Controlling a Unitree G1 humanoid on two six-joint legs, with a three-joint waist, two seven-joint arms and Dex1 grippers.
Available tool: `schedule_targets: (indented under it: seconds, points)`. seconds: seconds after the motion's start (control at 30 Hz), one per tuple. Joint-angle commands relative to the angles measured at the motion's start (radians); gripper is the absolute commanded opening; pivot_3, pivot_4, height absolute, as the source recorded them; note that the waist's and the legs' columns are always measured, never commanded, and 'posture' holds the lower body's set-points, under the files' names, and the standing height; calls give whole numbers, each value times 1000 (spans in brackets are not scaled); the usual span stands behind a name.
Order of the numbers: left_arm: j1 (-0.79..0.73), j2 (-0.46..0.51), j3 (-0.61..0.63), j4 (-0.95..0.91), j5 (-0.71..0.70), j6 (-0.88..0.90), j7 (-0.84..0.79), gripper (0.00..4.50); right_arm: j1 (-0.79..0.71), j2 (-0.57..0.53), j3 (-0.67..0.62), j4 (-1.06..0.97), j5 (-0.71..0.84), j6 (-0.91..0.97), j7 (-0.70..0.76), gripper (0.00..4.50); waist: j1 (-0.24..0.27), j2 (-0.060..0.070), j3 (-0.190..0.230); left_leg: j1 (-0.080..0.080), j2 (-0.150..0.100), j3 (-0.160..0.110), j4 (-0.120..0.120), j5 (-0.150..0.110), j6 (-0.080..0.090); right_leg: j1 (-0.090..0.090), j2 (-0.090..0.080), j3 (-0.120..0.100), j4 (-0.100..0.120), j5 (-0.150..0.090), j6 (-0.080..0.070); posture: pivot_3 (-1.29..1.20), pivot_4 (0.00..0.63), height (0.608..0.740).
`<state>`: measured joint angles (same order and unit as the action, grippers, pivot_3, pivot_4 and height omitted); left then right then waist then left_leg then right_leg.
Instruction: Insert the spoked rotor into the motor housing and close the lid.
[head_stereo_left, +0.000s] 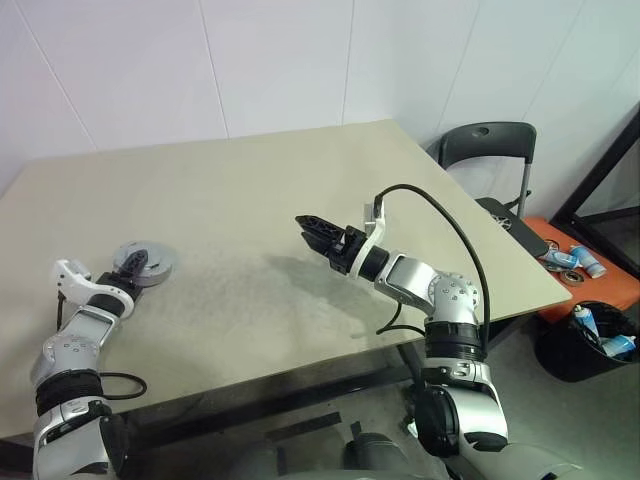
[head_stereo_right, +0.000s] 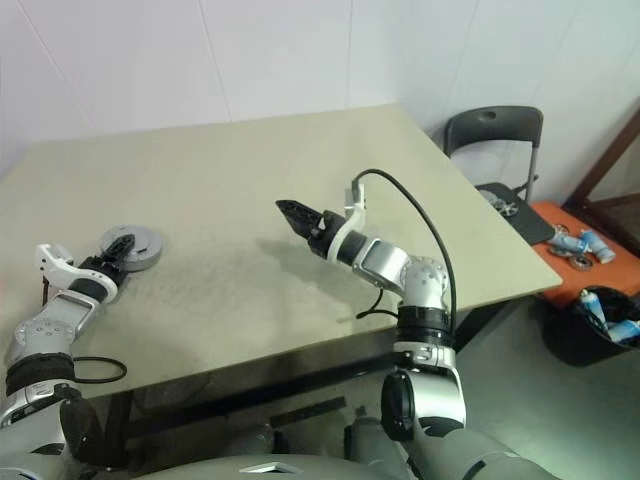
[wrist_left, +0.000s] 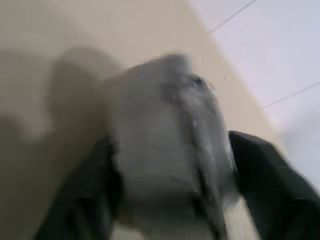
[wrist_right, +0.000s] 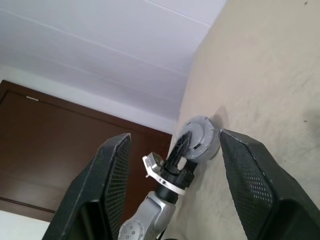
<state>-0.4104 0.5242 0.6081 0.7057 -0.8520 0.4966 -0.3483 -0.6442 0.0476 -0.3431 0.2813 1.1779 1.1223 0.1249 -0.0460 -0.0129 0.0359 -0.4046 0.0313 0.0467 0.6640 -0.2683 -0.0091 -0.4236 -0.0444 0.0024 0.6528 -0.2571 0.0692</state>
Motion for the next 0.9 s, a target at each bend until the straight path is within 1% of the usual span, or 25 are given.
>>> schedule_targets:
  seconds: [0.03, 0.17, 0.27, 0.53, 0.6, 0.7, 0.77, 0.9]
  points:
    - [-1, 40, 6, 23, 52, -3, -1, 4488, -5, 2, 3, -30, 4, -2, 7, 2946, -3, 1, 0, 0, 0, 0, 0, 0, 0, 0, 0, 0, 0, 0, 0, 0, 0, 740]
    - [19, 89, 33, 13, 45, 51, -41, 4488, -4, 5, 7, -32, 2, -4, 7, 2946, -23, 1, 0, 2, 1, 1, 0, 0, 0, 0, 0, 2, 2, 0, 0, 0, 0, 740]
    - [37, 146, 60, 14, 35, 92, -70, 4488, -4, 7, 11, -27, -7, -10, 13, 2946, -30, 0, -1, 1, 1, 2, 0, 0, 0, 0, -1, 3, 1, 0, 0, 0, 0, 740]
    - [47, 351, 81, 150, 71, 128, -247, 4488, -15, 18, 15, -8, -28, -26, 29, 2946, -20, -3, -2, -1, 0, 1, -1, 0, 0, -2, -3, 2, 1, 0, 0, 0, 0, 740]
    - [31, 390, 87, 177, 72, 134, -284, 4488, -14, 16, 16, -9, -28, -25, 32, 2946, -20, -4, -3, -1, 0, 1, -1, 0, 0, -2, -4, 2, 0, 0, 0, 0, 0, 740]
    - [9, 426, 83, 167, 71, 158, -336, 4488, -8, 15, 15, -17, -25, -23, 33, 2946, -21, -5, -4, -2, 0, 1, -1, 0, -1, -2, -6, 2, -1, 0, 0, 0, 0, 740]
    - [-2, 429, 73, 124, 64, 200, -363, 4488, -4, 6, 17, -25, -26, -14, 36, 2946, -21, -6, -4, -2, 0, 0, -2, 0, -1, -3, -7, 2, -1, 0, -1, 0, 0, 740]
    - [45, 376, -8, -184, 4, 385, -426, 4488, -5, -61, 39, -56, -48, 12, 69, 2946, -23, -6, -4, -3, -2, 1, -3, -2, -4, -4, -12, 0, -1, 0, -2, 0, 0, 740]
